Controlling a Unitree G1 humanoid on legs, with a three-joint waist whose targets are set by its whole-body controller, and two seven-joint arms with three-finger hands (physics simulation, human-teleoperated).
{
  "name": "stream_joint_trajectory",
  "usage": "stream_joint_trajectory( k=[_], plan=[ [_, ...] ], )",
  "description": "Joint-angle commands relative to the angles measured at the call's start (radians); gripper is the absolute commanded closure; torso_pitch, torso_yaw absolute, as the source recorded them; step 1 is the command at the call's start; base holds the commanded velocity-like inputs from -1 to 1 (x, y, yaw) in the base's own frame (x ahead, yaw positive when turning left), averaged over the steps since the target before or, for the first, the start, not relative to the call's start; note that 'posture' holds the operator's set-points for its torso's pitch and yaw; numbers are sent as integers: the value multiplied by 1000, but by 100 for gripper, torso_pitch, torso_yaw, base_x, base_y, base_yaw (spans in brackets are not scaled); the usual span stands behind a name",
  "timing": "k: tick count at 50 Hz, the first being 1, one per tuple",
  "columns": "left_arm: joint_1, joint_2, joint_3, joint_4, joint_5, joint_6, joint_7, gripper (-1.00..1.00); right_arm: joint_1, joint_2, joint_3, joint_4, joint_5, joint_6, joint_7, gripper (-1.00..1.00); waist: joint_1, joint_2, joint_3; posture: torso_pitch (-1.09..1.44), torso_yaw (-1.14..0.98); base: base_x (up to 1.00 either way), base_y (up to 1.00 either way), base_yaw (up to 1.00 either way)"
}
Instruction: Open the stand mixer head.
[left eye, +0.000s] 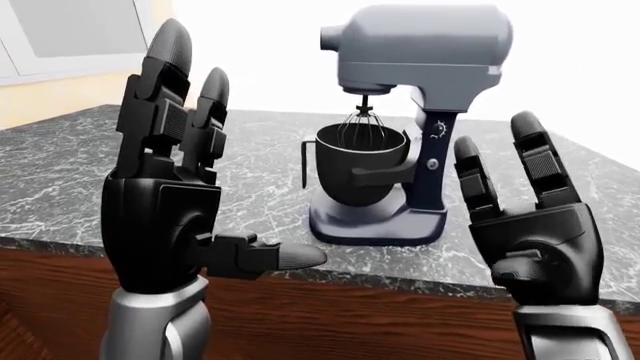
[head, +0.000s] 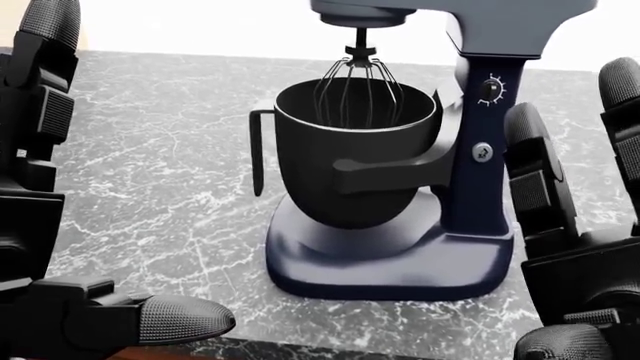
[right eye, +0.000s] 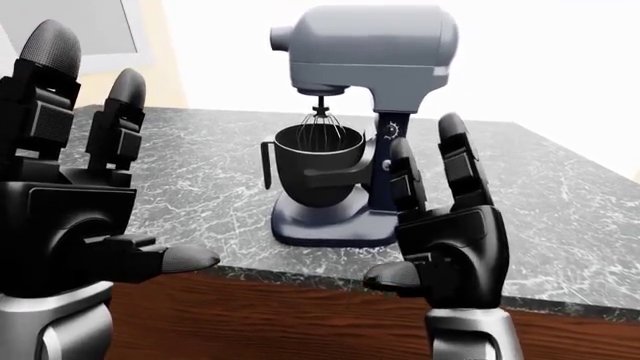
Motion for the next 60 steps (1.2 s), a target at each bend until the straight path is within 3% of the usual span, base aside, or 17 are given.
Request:
stream_joint_trajectory(
  k=[1,22,37,60],
  plan=[
    [-18,1,2,-16,0,-16,1,-87,-29,-1,-21,-20,52,10,-32,-100,0,0,4,-41,0,0,0,0],
    [-27,5,8,-23,-3,-4,4,-87,-5,-8,-14,-20,67,-1,-31,-100,1,-2,5,-41,0,0,0,0],
    [-26,4,6,-17,1,-10,1,-87,-27,0,-49,22,149,24,-84,-100,1,-3,6,-41,0,0,0,0],
    [-18,0,1,-18,2,-12,0,-87,-1,26,-25,49,91,28,-42,-100,4,-3,5,-41,0,0,0,0]
  ],
)
